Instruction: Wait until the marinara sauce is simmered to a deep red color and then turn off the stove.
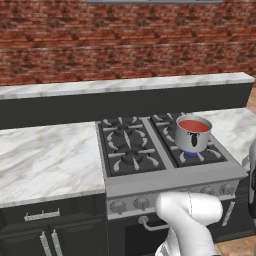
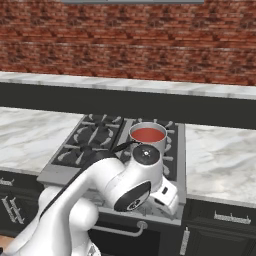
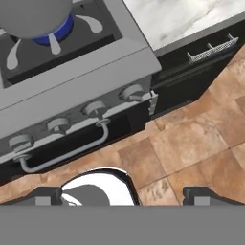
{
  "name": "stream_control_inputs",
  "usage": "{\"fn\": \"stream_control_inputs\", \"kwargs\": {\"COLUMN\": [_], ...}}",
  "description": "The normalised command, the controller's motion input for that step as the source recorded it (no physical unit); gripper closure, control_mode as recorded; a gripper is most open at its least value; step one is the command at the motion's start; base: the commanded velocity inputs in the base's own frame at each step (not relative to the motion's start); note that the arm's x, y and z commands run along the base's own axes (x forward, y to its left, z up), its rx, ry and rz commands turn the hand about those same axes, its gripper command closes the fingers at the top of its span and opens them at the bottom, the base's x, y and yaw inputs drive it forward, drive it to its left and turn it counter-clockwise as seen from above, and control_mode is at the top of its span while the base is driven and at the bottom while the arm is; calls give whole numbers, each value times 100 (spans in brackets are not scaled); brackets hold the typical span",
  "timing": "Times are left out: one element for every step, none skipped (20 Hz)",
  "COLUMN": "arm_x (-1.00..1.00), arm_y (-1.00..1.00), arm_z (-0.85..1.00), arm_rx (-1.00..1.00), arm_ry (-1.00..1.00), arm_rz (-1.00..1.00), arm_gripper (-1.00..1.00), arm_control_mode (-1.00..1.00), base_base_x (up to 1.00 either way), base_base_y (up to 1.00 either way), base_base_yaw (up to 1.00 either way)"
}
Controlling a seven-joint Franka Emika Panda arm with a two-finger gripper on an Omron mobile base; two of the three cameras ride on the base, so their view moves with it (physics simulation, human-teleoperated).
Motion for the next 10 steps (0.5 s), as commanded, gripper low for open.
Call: {"fn": "stream_control_inputs", "kwargs": {"arm_x": [0,-1,-14,-24,-24,-19,-11,-3,-2,-4], "arm_y": [0,0,-4,-9,-12,-13,-11,-5,-3,-1], "arm_z": [-41,-51,-42,-35,-31,-31,-31,-36,-37,-36], "arm_rx": [-8,-12,-10,-9,-8,-9,-9,-13,-14,-15], "arm_ry": [-25,-28,-34,-39,-36,-33,-28,-24,-23,-23], "arm_rz": [1,3,5,7,8,9,11,12,12,12], "arm_gripper": [-100,-100,-100,-100,-100,-100,-100,-100,-100,-100], "arm_control_mode": [-100,-100,-100,-100,-100,-100,-100,-100,-100,-100], "base_base_x": [0,0,0,0,0,0,0,0,0,0], "base_base_y": [0,0,0,0,0,0,0,0,0,0], "base_base_yaw": [0,0,0,0,0,0,0,0,0,0]}}
